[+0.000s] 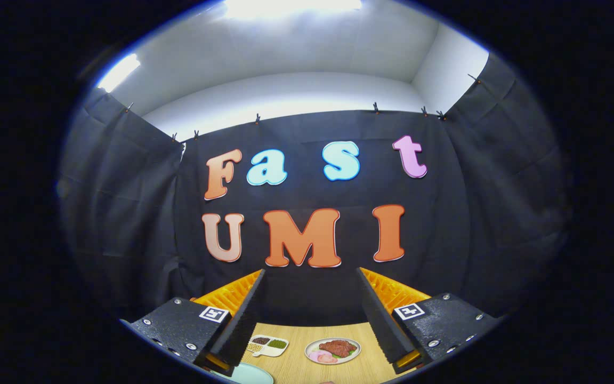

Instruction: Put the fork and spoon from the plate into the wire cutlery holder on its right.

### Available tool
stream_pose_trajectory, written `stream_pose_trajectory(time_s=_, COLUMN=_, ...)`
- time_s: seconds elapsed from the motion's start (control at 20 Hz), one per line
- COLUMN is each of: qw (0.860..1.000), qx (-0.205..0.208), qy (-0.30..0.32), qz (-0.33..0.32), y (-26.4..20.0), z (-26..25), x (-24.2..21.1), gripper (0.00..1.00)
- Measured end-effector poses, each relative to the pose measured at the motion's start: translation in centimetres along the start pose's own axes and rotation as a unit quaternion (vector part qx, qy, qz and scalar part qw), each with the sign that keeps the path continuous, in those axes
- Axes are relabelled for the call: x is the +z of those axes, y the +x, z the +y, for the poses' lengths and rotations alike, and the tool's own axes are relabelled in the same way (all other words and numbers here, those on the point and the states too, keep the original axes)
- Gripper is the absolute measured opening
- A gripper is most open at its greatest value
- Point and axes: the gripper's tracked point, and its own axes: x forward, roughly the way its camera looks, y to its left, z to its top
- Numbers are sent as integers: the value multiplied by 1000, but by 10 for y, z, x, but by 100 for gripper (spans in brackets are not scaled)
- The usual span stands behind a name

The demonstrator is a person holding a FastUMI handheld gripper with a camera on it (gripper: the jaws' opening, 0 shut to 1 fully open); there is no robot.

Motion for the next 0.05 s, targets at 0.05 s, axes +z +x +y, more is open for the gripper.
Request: stream_pose_trajectory(time_s=0.05, qw=1000, qx=-3, qy=-3, qz=-8, y=-2, z=-1, x=0, gripper=97)
